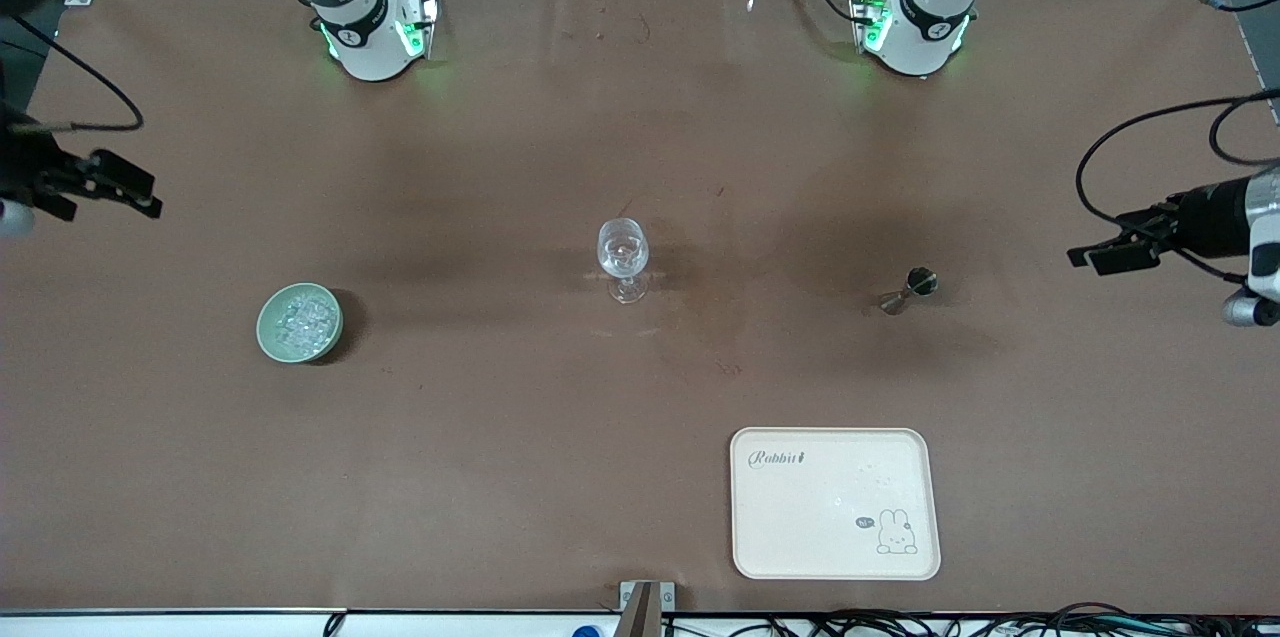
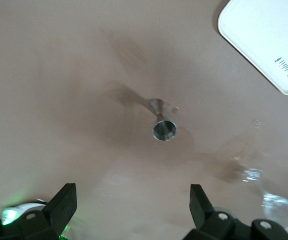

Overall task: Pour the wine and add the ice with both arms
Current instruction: 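Reach the right gripper to the ice bowl while the left gripper reaches the jigger, then grasp an ice cube with the right gripper while the left gripper grasps the jigger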

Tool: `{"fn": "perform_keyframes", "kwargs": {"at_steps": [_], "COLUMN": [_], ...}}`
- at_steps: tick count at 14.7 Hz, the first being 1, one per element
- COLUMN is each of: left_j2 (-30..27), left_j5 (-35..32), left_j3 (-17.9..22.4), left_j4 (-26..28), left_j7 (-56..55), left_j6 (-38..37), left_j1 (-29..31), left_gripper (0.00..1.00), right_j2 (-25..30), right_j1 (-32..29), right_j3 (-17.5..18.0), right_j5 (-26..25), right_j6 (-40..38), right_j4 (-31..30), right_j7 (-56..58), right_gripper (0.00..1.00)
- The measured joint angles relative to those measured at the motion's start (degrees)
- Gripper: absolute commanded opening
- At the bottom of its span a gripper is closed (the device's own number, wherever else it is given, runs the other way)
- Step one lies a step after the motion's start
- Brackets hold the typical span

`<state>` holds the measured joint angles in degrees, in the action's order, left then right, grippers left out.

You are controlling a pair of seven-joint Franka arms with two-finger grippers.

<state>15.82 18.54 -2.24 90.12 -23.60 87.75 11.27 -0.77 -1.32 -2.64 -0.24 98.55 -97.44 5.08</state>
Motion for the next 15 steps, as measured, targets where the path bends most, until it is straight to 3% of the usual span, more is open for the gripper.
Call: {"fn": "perform_keyframes", "kwargs": {"at_steps": [5,10,15], "left_j2": [6.86,11.85,16.66], "left_j5": [13.96,21.62,25.78], "left_j3": [0.11,0.11,0.12], "left_j4": [5.59,8.54,9.99], "left_j7": [-0.26,-0.6,-0.6], "left_j6": [4.3,4.55,4.61], "left_j1": [5.52,7.04,7.68], "left_gripper": [1.0,0.98,0.95], "right_j2": [-8.84,-15.56,-19.96], "right_j1": [0.0,-0.18,-0.29], "right_j3": [-0.03,-0.26,-0.33], "right_j5": [0.0,0.0,0.0], "right_j6": [6.15,22.32,26.44], "right_j4": [-1.68,-9.06,-10.89], "right_j7": [-0.01,-0.02,-0.03], "right_gripper": [0.97,0.96,0.93]}}
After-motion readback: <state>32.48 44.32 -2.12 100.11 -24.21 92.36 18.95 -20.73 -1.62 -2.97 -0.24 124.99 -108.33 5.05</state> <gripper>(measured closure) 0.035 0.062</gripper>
